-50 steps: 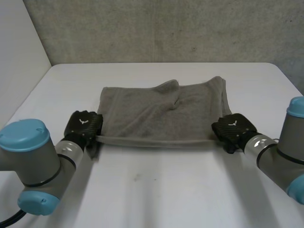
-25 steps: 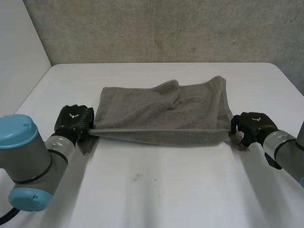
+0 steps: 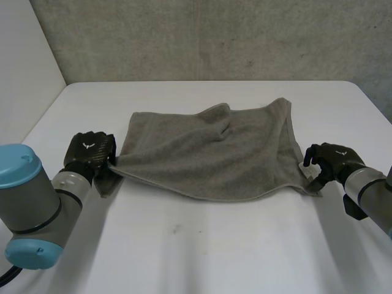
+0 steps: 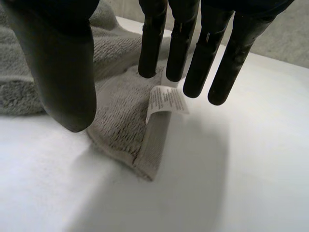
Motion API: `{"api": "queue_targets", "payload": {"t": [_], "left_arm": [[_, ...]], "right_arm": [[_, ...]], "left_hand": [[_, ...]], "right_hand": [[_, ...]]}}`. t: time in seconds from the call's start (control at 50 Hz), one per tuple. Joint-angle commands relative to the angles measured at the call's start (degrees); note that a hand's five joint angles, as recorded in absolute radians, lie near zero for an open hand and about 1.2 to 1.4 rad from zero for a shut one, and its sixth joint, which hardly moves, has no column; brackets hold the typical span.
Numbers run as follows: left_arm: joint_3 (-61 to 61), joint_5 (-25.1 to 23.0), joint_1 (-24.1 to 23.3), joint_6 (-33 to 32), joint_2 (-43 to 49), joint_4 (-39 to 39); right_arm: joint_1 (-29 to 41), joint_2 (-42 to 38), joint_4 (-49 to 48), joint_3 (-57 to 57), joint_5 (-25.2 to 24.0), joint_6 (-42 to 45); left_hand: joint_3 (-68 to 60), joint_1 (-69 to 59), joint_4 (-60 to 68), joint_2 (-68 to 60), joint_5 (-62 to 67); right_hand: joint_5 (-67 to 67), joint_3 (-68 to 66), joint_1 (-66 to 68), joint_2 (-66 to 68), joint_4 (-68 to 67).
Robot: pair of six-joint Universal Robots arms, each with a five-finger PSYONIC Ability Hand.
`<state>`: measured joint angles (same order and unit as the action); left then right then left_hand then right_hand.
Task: Fold the towel.
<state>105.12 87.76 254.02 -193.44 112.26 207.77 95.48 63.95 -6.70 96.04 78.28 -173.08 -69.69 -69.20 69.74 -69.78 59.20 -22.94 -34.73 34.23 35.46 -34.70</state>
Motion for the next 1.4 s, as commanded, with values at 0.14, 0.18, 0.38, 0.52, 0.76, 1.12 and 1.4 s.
{"api": "queue_targets", "payload": {"t": [0.14,0.18,0.38,0.52,0.76,1.12,1.4], "left_arm": [[-0.1,0.0,0.0,0.0,0.2,0.1],[-0.2,0.0,0.1,0.0,0.2,0.1],[-0.2,-0.4,0.1,-0.1,0.9,0.3],[-0.2,-0.4,0.1,-0.3,1.9,0.4],[-2.1,-0.6,0.3,-0.9,7.6,0.4],[-2.6,-0.5,0.7,-1.2,6.7,-0.4],[-1.2,-1.4,2.0,-4.3,-29.3,-10.7]], "right_arm": [[1.0,-1.5,-0.7,0.7,-0.1,-0.1],[1.5,-3.1,-1.3,0.1,0.0,-0.1],[2.4,-6.0,-4.4,-2.1,0.2,-0.5],[1.6,-3.7,-3.5,-3.8,0.0,-0.5],[-0.2,6.8,-5.4,-0.2,-2.0,3.2],[-0.7,11.4,-4.6,0.7,-2.0,11.6],[-2.3,29.8,17.2,-12.9,-5.1,24.7]], "left_hand": [[-10.3,-10.8,10.3,-10.2,10.8],[-10.3,-10.8,10.3,-10.2,10.8],[-10.3,-10.8,10.3,-10.2,10.8],[-10.3,-10.8,10.3,-10.2,10.8],[20.8,20.3,-20.8,20.9,-20.3],[-10.3,-10.8,10.3,-10.2,10.8],[-10.3,-10.8,10.3,-10.2,10.8]], "right_hand": [[4.0,5.8,-5.3,-6.5,5.8],[3.0,4.8,-4.3,-5.5,4.8],[-28.1,-26.3,26.8,25.6,-26.3],[-47.1,-45.3,45.8,44.5,-45.3],[-47.1,-45.3,45.8,44.5,-45.3],[-47.1,-45.3,45.8,44.5,-45.3],[-47.1,-45.3,45.8,44.5,-45.3]]}}
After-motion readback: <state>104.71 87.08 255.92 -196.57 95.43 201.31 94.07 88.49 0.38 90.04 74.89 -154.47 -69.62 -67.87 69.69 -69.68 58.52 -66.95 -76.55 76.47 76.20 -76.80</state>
